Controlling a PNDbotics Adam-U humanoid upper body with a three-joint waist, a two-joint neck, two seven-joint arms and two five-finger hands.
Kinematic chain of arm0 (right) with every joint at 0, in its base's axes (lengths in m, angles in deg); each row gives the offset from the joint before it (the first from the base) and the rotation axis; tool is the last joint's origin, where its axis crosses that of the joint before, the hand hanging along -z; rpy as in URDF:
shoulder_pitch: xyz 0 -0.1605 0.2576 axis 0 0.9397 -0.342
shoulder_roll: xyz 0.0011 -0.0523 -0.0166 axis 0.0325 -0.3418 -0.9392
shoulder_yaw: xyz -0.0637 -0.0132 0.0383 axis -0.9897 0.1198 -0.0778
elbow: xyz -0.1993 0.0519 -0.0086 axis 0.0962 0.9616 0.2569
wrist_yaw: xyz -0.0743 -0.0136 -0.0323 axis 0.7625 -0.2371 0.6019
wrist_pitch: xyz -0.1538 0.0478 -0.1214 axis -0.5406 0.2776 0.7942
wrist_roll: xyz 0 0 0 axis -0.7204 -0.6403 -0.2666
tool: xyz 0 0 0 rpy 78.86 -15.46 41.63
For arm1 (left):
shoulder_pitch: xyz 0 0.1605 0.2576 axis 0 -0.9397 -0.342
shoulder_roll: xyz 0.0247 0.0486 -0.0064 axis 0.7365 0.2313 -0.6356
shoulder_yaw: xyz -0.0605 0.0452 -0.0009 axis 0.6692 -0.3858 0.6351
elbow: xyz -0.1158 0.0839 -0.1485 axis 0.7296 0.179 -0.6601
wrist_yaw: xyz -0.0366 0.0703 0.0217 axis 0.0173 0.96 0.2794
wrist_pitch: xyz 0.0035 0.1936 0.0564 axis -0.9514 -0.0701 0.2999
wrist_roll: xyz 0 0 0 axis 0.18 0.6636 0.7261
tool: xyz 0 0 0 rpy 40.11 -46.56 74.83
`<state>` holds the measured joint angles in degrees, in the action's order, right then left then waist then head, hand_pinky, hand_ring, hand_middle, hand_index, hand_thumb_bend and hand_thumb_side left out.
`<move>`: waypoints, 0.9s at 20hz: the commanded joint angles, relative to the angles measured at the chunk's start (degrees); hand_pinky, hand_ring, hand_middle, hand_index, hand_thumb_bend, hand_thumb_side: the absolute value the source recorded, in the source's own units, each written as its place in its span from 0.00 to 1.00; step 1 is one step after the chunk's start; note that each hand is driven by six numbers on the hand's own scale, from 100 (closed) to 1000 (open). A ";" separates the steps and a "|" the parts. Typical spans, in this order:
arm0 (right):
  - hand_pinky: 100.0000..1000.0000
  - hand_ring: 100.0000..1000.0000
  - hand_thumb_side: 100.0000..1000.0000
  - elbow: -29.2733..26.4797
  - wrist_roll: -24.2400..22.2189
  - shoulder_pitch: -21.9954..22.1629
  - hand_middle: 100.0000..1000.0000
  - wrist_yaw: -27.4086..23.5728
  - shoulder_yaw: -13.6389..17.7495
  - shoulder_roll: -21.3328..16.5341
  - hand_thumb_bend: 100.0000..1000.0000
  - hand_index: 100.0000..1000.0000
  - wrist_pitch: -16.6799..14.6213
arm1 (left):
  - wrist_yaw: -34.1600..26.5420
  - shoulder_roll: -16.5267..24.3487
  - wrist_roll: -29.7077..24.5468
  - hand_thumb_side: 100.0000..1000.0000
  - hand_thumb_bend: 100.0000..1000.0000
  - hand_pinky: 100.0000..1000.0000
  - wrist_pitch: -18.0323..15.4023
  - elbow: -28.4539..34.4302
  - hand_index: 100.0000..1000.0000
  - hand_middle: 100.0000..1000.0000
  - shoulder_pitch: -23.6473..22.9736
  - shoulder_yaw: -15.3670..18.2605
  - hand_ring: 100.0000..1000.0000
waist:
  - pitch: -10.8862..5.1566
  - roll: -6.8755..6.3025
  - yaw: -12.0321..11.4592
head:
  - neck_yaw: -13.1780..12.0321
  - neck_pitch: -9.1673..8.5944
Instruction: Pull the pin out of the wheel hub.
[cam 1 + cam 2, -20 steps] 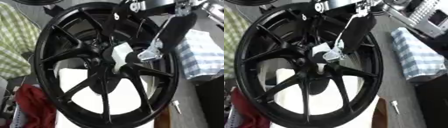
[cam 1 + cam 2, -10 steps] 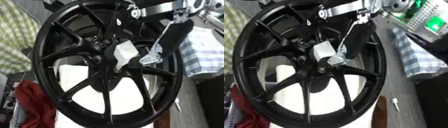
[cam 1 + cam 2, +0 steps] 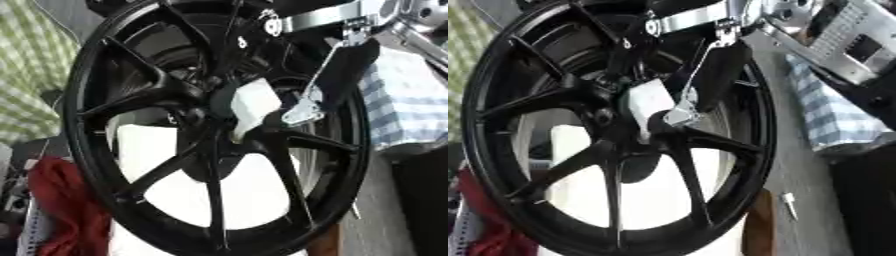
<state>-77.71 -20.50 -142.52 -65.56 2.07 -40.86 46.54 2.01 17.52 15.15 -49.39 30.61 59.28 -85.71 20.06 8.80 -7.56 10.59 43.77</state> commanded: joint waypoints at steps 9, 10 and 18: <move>0.88 0.88 0.22 2.41 0.01 0.88 0.77 1.39 0.74 -1.35 0.36 0.85 -1.52 | -0.32 0.86 0.67 0.77 0.13 0.83 -0.09 0.37 0.71 0.55 0.48 1.13 0.61 | 0.03 -0.11 -0.60 | 0.10 0.34; 0.88 0.88 0.22 2.51 0.03 0.98 0.76 1.44 0.72 -1.36 0.36 0.85 -1.61 | -0.32 0.83 0.72 0.77 0.13 0.83 -0.09 0.37 0.71 0.55 0.45 1.17 0.61 | 0.08 -0.11 -0.63 | 0.09 0.34; 0.87 0.86 0.21 3.54 -0.15 1.60 0.69 1.73 0.66 -1.21 0.37 0.80 -2.29 | -0.34 0.69 0.80 0.77 0.12 0.83 -0.14 0.38 0.71 0.55 0.49 1.30 0.61 | 0.45 0.01 -0.75 | 0.15 0.34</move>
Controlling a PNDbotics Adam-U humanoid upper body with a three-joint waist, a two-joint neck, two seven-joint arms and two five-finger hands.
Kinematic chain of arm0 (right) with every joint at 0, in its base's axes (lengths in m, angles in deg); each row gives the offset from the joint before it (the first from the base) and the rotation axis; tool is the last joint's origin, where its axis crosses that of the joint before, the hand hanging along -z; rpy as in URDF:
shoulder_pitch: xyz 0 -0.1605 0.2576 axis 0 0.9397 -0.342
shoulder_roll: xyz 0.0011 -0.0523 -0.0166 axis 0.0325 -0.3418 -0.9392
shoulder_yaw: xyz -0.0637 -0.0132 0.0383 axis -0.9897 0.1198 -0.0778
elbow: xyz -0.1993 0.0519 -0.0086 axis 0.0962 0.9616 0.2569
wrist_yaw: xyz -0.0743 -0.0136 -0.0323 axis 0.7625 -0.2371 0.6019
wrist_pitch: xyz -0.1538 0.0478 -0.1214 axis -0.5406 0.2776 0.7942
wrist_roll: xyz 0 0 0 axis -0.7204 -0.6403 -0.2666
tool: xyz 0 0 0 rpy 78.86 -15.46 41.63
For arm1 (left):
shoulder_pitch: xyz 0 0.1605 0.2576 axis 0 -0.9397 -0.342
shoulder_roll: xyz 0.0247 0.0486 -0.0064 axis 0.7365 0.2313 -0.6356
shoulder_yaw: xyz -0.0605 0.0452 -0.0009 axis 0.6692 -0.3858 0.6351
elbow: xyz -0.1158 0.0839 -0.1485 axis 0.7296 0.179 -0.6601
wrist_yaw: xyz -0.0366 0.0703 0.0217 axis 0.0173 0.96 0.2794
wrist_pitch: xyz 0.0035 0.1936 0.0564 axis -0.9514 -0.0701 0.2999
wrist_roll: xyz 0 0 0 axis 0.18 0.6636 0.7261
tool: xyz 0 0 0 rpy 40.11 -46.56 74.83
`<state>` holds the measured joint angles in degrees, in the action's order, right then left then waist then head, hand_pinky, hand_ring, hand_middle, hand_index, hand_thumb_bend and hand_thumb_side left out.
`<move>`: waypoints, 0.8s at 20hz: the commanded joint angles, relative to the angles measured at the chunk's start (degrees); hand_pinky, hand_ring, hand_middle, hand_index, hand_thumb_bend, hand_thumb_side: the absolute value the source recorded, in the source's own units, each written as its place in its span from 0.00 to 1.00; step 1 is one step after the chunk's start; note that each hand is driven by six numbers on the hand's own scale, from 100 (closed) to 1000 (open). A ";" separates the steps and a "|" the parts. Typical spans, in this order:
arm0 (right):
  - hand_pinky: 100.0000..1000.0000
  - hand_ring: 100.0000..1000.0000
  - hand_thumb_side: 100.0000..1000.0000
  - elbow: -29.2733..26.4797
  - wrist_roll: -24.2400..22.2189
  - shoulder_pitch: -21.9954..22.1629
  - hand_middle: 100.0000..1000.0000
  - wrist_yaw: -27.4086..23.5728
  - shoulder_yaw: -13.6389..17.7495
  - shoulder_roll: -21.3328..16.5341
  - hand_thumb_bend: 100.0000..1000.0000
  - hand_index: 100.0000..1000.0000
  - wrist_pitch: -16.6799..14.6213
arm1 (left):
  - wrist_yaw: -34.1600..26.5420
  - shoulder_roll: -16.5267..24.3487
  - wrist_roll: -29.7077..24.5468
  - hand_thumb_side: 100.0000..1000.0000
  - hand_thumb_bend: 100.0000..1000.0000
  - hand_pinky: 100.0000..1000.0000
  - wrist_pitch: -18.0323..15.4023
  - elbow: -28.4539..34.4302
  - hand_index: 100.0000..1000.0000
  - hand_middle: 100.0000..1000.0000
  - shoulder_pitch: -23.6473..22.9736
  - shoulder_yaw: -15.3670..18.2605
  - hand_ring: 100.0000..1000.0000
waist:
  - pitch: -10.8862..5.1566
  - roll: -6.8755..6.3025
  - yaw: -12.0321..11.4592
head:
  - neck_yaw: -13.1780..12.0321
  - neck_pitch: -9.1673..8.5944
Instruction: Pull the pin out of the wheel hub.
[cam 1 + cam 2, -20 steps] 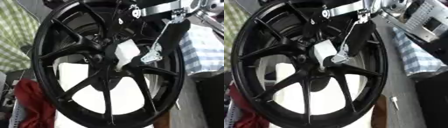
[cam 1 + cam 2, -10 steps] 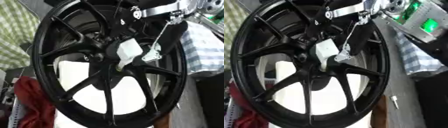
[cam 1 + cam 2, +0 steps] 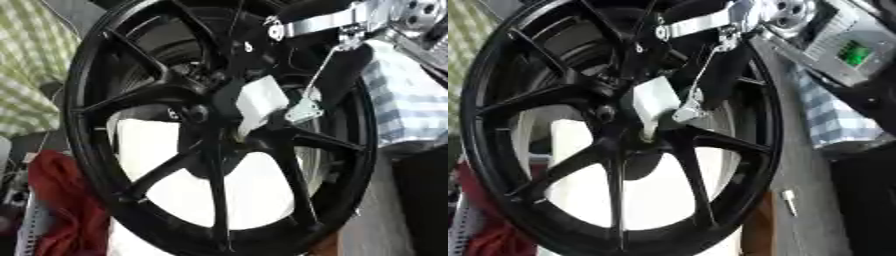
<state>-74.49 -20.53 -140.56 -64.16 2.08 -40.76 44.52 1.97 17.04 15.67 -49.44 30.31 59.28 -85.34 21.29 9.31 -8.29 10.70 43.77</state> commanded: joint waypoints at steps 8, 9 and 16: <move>0.84 0.80 0.25 -0.54 1.05 0.96 0.51 0.81 1.26 -2.28 0.38 0.64 -0.69 | -0.36 1.05 0.40 0.77 0.12 0.83 -0.20 0.69 0.71 0.55 0.39 1.08 0.61 | -0.62 -0.44 0.03 | -0.14 0.34; 0.84 0.80 0.26 -0.49 1.21 1.19 0.50 0.71 1.38 -2.38 0.37 0.63 -0.78 | -0.38 1.03 0.42 0.77 0.12 0.83 -0.21 0.68 0.71 0.55 0.39 1.11 0.61 | -0.60 -0.43 0.03 | -0.14 0.34; 0.81 0.72 0.23 0.38 1.89 1.36 0.44 0.17 1.76 -2.44 0.36 0.56 -1.26 | -0.28 1.04 0.54 0.77 0.12 0.83 -0.28 0.73 0.70 0.55 0.26 1.29 0.61 | -0.52 -0.31 0.11 | -0.03 0.34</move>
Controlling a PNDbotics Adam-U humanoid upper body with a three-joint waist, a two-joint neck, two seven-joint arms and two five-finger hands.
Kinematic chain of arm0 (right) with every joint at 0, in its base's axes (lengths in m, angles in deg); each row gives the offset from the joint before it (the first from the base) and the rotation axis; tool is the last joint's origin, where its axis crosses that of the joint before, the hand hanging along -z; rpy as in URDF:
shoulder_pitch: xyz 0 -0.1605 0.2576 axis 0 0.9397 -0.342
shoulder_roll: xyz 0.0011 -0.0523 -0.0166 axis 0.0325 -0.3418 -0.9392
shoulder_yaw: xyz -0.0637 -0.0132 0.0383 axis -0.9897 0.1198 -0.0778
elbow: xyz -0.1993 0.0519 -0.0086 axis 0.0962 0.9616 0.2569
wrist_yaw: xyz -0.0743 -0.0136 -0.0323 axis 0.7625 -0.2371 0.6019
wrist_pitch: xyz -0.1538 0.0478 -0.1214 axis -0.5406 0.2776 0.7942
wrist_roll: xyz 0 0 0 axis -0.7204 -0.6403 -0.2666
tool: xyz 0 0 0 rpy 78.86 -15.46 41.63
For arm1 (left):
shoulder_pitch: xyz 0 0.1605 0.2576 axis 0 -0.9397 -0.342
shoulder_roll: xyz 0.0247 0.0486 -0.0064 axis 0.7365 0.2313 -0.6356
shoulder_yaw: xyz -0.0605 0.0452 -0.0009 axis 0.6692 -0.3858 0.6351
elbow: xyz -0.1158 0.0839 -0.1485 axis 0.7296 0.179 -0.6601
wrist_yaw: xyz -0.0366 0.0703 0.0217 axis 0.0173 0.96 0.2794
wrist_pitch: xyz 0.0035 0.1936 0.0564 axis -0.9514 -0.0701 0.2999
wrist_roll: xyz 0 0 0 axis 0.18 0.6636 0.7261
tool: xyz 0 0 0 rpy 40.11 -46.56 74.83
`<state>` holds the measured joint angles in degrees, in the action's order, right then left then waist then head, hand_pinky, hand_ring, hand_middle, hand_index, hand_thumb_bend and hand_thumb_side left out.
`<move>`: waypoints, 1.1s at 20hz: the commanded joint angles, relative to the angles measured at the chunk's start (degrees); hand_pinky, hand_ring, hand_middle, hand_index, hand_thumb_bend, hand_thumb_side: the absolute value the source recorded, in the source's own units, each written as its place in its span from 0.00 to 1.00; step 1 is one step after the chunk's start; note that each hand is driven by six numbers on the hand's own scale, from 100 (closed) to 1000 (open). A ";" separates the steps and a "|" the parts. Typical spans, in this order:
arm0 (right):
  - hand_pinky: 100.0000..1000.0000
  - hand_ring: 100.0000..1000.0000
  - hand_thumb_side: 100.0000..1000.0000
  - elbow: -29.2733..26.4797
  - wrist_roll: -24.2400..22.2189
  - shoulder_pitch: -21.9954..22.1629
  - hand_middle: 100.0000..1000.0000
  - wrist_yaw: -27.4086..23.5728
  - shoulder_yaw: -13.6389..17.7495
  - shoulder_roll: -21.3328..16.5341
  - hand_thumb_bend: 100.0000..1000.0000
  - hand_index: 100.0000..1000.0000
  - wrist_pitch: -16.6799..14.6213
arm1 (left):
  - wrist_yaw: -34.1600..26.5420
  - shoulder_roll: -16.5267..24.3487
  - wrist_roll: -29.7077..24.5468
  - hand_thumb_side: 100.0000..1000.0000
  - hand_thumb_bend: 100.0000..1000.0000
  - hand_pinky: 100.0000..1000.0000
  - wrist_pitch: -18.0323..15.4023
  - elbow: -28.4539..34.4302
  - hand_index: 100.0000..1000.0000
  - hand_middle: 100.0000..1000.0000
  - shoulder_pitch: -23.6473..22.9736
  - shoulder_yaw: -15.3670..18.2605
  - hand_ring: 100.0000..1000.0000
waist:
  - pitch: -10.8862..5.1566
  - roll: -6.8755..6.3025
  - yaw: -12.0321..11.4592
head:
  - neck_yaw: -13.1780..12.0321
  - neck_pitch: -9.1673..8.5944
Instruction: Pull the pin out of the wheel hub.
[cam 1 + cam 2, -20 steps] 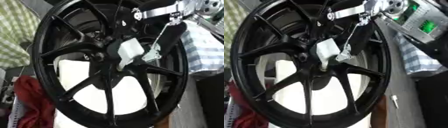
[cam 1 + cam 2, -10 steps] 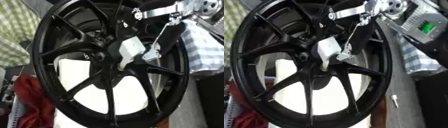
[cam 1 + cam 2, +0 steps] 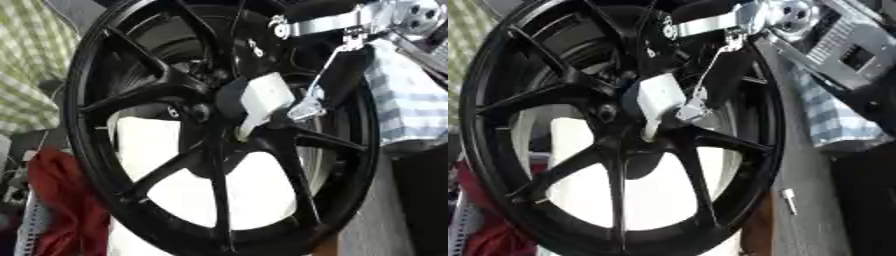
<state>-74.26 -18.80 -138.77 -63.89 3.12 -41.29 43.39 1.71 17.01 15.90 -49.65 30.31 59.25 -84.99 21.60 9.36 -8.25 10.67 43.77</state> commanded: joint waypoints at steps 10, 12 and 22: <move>0.79 0.67 0.18 0.53 1.47 -0.03 0.40 -0.93 1.07 -2.18 0.28 0.51 0.80 | -0.01 1.03 0.59 0.77 0.12 0.83 -0.20 0.70 0.70 0.54 -0.11 1.17 0.60 | -1.10 -0.35 0.39 | 0.11 0.34; 0.78 0.64 0.15 0.52 1.97 -0.08 0.37 -1.12 1.20 -2.19 0.18 0.48 1.16 | -0.02 1.01 0.62 0.77 0.12 0.83 -0.21 0.68 0.70 0.54 -0.16 1.20 0.59 | -1.22 -0.36 0.46 | 0.15 0.34; 0.75 0.58 0.08 -1.33 5.66 -1.30 0.32 -4.66 1.96 -2.95 0.13 0.43 5.10 | -0.07 1.09 0.97 0.77 0.12 0.83 -0.42 0.51 0.70 0.55 -0.88 1.65 0.59 | -2.47 -0.32 1.19 | 0.09 0.34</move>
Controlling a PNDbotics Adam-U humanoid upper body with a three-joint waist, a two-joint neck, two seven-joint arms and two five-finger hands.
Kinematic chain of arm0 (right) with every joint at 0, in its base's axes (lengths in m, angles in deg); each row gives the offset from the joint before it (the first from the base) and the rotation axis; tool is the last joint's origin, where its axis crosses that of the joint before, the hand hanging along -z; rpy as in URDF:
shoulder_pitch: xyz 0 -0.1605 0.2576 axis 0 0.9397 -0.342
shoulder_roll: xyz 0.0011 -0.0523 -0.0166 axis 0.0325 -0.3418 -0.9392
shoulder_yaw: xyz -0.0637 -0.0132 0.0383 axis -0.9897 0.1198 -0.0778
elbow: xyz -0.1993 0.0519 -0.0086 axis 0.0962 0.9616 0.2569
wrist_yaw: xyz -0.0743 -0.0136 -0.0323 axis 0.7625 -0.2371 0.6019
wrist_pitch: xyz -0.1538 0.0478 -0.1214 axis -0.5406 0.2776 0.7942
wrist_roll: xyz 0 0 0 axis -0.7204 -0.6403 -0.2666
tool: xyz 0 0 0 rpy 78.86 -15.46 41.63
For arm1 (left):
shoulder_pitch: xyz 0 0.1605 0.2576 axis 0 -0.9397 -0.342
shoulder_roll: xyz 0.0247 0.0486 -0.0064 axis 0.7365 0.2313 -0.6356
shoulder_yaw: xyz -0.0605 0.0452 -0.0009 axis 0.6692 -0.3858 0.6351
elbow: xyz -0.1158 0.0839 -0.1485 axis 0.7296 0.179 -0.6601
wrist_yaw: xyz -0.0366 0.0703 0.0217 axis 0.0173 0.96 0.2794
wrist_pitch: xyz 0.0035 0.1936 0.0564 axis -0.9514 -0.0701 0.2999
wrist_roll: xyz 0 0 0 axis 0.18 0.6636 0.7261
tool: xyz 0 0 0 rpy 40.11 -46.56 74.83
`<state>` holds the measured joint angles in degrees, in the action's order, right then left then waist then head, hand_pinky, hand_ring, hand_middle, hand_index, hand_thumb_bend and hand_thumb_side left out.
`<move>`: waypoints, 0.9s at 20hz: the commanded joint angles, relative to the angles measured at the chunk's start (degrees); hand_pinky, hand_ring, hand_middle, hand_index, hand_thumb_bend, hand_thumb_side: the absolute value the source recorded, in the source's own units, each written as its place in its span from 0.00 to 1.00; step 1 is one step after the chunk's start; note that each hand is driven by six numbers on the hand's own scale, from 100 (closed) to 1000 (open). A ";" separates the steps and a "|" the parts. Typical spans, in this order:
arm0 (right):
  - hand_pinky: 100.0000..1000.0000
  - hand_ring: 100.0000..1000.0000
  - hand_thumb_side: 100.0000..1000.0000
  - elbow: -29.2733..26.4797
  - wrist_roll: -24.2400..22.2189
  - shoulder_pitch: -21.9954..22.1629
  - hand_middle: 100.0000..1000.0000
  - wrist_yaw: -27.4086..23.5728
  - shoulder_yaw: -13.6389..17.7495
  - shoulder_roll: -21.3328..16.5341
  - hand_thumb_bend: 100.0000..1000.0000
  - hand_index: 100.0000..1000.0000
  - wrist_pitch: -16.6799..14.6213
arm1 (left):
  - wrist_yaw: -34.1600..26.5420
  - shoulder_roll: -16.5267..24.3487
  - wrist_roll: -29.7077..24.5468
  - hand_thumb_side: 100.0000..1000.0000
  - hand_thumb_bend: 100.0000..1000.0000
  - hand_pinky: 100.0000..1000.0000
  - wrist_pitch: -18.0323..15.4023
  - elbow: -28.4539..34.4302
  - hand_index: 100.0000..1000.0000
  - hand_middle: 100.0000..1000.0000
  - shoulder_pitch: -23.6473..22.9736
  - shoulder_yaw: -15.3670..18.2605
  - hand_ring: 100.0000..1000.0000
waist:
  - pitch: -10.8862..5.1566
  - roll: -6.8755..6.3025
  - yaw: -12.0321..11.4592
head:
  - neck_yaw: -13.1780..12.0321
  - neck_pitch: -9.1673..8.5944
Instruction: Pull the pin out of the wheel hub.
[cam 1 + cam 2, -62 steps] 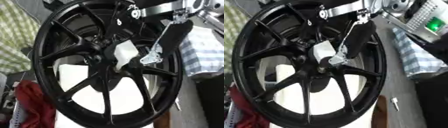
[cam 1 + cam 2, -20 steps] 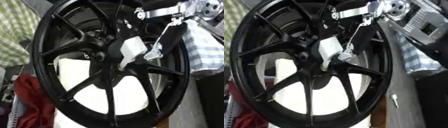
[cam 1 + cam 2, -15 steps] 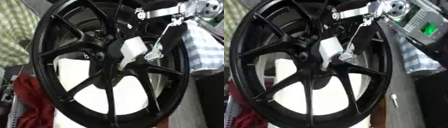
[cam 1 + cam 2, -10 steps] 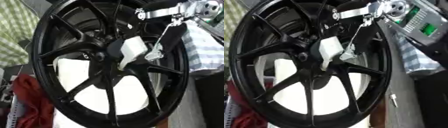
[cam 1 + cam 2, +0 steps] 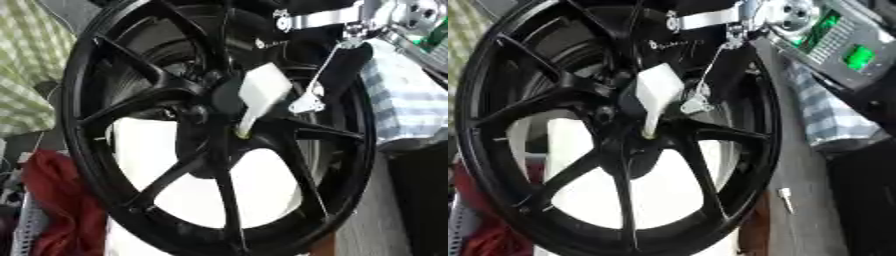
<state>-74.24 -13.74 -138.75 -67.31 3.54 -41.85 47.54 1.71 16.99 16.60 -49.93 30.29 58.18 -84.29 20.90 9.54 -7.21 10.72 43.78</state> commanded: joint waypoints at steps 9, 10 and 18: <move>0.74 0.55 0.01 -4.94 2.08 -1.65 0.30 -6.51 8.46 -6.16 0.09 0.41 3.81 | -0.04 1.22 0.82 0.77 0.12 0.83 -0.42 0.36 0.70 0.55 -0.76 1.55 0.59 | -2.40 -0.68 1.26 | -0.46 0.34; 0.74 0.55 0.01 -5.07 2.89 -1.21 0.29 -7.62 9.76 -6.81 0.08 0.41 4.08 | -0.06 1.21 0.88 0.77 0.12 0.83 -0.44 0.34 0.70 0.55 -0.86 1.61 0.59 | -2.39 -0.73 1.40 | -0.53 0.34; 0.74 0.54 0.00 -3.20 15.78 11.67 0.29 -12.64 24.81 -15.31 0.02 0.40 2.54 | 0.11 1.14 1.69 0.77 0.12 0.83 -0.75 0.41 0.70 0.54 -1.92 2.48 0.59 | -1.74 -1.51 2.75 | -1.35 0.34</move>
<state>-78.04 -0.68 -126.86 -78.85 24.45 -53.39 50.62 1.60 16.99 17.91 -50.59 30.21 56.10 -82.84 20.08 8.47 -4.50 9.59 43.79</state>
